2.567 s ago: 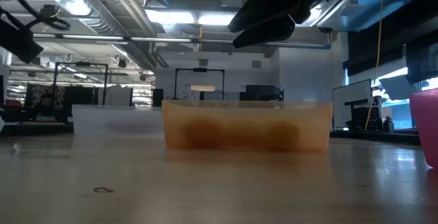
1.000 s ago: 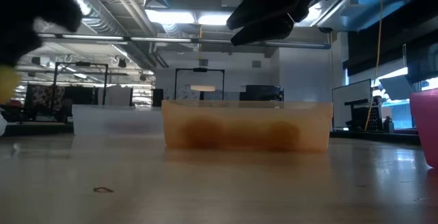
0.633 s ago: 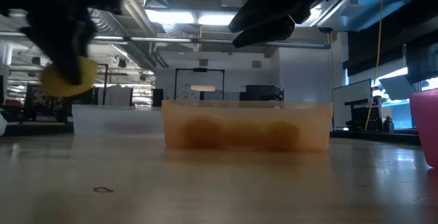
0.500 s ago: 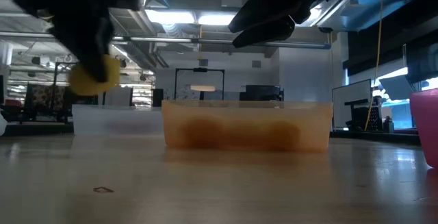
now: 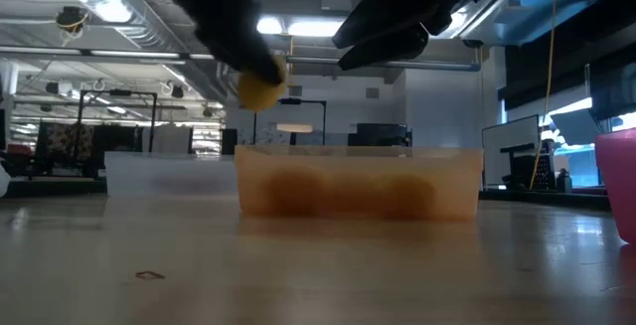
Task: Sort produce into baskets
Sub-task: Put the lemon into the orange bin
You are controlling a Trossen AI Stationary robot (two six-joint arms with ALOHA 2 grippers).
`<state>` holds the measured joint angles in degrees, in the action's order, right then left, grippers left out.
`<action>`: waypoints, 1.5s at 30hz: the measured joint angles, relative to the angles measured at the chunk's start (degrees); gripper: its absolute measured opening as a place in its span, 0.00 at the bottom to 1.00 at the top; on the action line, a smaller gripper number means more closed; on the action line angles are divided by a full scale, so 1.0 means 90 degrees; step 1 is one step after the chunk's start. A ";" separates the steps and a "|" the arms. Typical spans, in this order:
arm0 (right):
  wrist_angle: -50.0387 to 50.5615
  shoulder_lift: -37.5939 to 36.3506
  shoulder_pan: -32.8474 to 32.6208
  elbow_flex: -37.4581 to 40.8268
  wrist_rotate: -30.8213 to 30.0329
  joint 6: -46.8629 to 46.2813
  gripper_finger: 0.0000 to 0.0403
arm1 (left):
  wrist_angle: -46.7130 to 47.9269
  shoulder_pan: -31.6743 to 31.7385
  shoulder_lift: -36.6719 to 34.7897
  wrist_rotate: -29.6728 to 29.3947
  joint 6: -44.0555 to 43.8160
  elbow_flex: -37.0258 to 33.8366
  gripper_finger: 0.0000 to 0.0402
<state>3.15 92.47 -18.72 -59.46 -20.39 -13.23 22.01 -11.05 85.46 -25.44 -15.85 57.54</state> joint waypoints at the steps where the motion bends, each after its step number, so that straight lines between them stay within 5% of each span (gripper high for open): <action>1: 0.0001 0.0000 0.0000 0.0002 0.0001 0.0000 0.79 | -0.0197 0.0084 0.0023 0.0001 0.0055 0.0000 0.45; 23: 0.0040 0.0000 -0.0010 0.0012 -0.0008 0.0000 0.79 | -0.2900 0.1424 0.1701 0.0144 0.1208 0.0000 0.45; 31: 0.0064 0.0000 -0.0010 0.0012 -0.0001 0.0000 0.79 | -0.3775 0.1748 0.1979 0.0971 0.1282 0.0000 0.45; 38: 0.0169 -0.0002 -0.0010 0.0012 0.0052 -0.0015 0.79 | -0.3849 0.1865 0.2382 0.1007 0.1114 -0.0002 0.46; 45: 0.0169 -0.0002 -0.0010 0.0012 0.0054 -0.0022 0.79 | -0.3857 0.1916 0.2425 0.1392 0.1109 -0.0002 0.58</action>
<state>4.67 92.44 -18.81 -59.35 -19.90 -13.43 -12.70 6.19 107.29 -12.91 -5.87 57.52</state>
